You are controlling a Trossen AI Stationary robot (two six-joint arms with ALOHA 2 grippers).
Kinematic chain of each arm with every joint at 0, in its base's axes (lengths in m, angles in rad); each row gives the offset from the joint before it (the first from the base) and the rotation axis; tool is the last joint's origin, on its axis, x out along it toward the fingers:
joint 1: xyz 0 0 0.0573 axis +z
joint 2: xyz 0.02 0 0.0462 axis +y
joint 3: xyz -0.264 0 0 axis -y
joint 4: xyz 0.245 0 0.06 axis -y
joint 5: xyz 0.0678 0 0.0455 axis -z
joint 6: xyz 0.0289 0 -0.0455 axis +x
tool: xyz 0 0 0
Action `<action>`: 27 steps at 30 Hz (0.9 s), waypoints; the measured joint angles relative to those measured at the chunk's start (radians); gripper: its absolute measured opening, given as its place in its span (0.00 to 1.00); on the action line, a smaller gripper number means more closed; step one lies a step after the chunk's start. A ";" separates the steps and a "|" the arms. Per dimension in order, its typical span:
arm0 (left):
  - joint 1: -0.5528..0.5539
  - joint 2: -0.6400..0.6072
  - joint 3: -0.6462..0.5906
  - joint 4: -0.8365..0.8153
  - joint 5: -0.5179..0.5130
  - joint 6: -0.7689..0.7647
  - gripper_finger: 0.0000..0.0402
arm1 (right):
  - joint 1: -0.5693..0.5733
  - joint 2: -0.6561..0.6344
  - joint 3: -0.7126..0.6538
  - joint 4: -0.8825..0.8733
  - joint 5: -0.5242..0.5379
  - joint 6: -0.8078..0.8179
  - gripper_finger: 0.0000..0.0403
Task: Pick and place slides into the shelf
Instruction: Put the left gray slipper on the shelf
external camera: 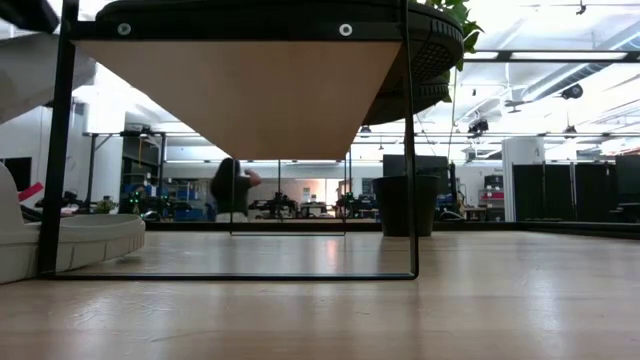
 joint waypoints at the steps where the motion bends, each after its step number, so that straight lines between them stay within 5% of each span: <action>1: 0.000 0.012 0.018 -0.004 -0.009 0.014 0.00 | -0.005 0.000 0.000 0.004 0.000 0.005 0.54; 16: 0.001 0.187 0.383 -0.034 -0.218 0.267 0.00 | -0.085 0.003 0.024 0.034 -0.008 0.191 0.56; 27: 0.001 0.244 0.522 -0.035 -0.278 0.379 0.00 | -0.087 0.155 0.286 -0.158 -0.011 0.189 0.72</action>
